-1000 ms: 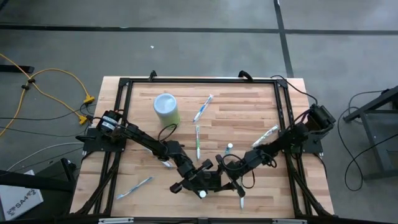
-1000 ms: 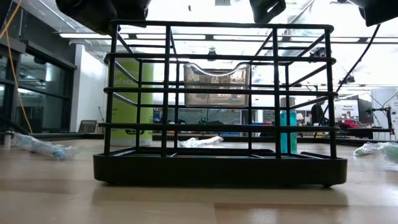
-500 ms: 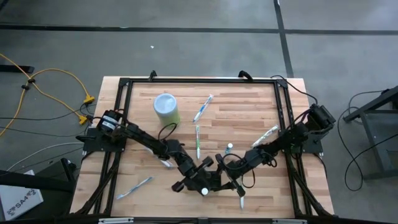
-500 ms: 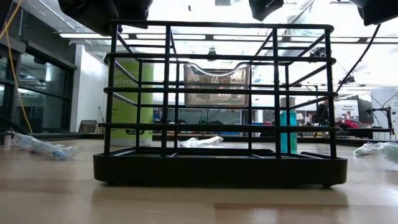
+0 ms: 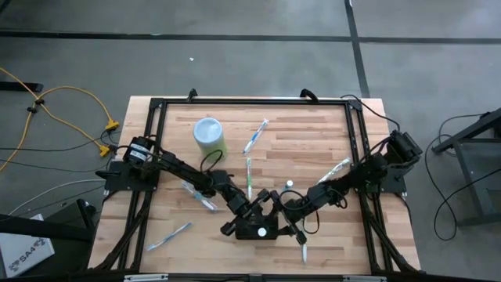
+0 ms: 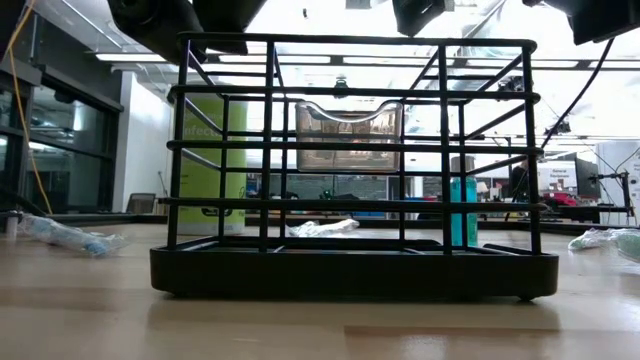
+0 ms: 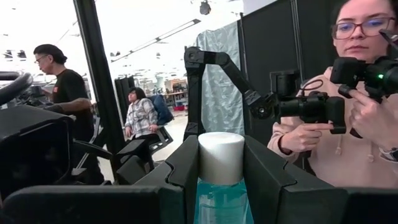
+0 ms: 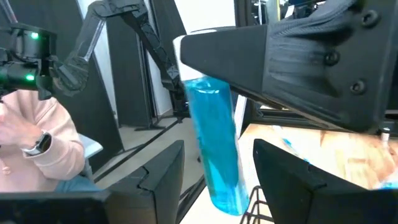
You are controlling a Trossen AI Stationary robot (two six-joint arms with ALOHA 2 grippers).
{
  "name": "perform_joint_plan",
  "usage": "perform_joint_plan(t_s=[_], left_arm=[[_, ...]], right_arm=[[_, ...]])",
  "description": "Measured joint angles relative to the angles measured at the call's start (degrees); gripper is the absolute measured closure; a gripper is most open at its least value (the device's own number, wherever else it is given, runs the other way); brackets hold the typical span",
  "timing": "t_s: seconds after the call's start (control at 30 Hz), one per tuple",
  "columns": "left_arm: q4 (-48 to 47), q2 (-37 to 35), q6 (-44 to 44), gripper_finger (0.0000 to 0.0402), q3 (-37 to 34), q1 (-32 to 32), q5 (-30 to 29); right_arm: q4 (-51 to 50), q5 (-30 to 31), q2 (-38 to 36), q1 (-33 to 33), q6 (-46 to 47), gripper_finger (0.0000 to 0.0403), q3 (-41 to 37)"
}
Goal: Pick & Place toothbrushing station
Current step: Put the bottom mouthwash into the mesh organizer
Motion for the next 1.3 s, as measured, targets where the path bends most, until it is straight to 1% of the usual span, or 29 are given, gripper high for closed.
perform_joint_plan(t_s=[0.23,0.53,0.7,0.9,1.3], left_arm=[[0.2,0.0,-0.4,0.0312,0.0,1.0,0.0],[1.4,0.0,-1.3,0.0312,0.0,1.4,0.9],[1.3,0.0,-2.0,0.0312,0.0,1.4,0.9],[1.2,0.0,-2.8,0.0312,0.0,1.4,2.3],[1.2,0.0,-2.8,0.0312,0.0,1.4,2.4]], right_arm=[[0.1,-0.5,0.2,-0.4,0.3,0.0219,0.0],[2.4,-1.1,3.5,-0.7,2.1,0.0219,0.0],[3.6,-1.5,3.6,-0.7,2.1,0.0219,0.0],[3.7,-1.6,3.6,-0.7,2.1,0.0219,0.0],[3.8,-2.0,3.6,-0.7,2.9,0.0219,0.0]])
